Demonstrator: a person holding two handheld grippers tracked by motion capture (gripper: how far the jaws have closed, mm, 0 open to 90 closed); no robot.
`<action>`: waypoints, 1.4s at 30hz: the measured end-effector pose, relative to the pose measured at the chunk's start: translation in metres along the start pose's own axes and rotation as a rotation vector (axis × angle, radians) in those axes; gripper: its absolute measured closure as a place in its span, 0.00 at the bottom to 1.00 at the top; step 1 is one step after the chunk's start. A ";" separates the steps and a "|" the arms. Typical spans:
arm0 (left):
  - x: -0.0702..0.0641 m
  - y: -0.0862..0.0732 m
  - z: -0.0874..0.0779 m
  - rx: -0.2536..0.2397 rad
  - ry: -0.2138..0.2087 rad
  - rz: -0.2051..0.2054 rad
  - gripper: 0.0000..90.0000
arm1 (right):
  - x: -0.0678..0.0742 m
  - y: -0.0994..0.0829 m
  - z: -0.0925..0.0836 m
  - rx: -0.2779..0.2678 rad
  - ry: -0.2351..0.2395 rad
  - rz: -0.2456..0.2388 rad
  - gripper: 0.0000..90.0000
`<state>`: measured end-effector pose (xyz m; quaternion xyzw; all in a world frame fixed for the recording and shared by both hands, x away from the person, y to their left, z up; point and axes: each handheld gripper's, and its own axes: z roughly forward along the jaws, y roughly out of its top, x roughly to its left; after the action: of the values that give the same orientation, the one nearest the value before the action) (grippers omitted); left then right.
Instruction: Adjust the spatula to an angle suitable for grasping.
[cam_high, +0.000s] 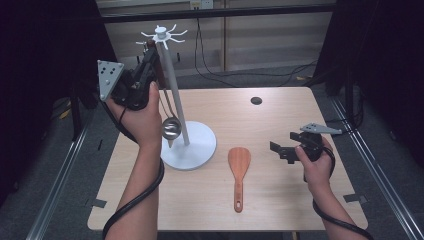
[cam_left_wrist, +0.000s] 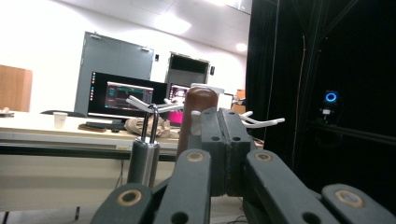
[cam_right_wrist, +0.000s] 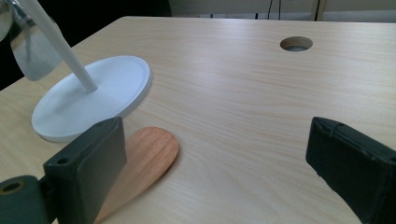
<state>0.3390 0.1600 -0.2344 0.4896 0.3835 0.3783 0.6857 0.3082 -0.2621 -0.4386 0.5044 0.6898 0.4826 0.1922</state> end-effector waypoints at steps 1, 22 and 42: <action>0.001 0.000 0.000 0.001 -0.003 -0.006 1.00 | 0.000 0.000 0.000 0.000 0.002 0.000 0.05; -0.009 -0.028 -0.021 0.031 -0.071 0.013 0.87 | 0.002 0.000 0.000 -0.001 0.006 -0.009 0.05; -0.014 -0.079 -0.037 0.134 -0.132 0.036 0.63 | 0.004 0.000 0.000 0.013 0.020 -0.025 0.05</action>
<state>0.3120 0.1432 -0.3169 0.5651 0.3531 0.3308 0.6682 0.3065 -0.2582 -0.4378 0.4922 0.7008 0.4809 0.1879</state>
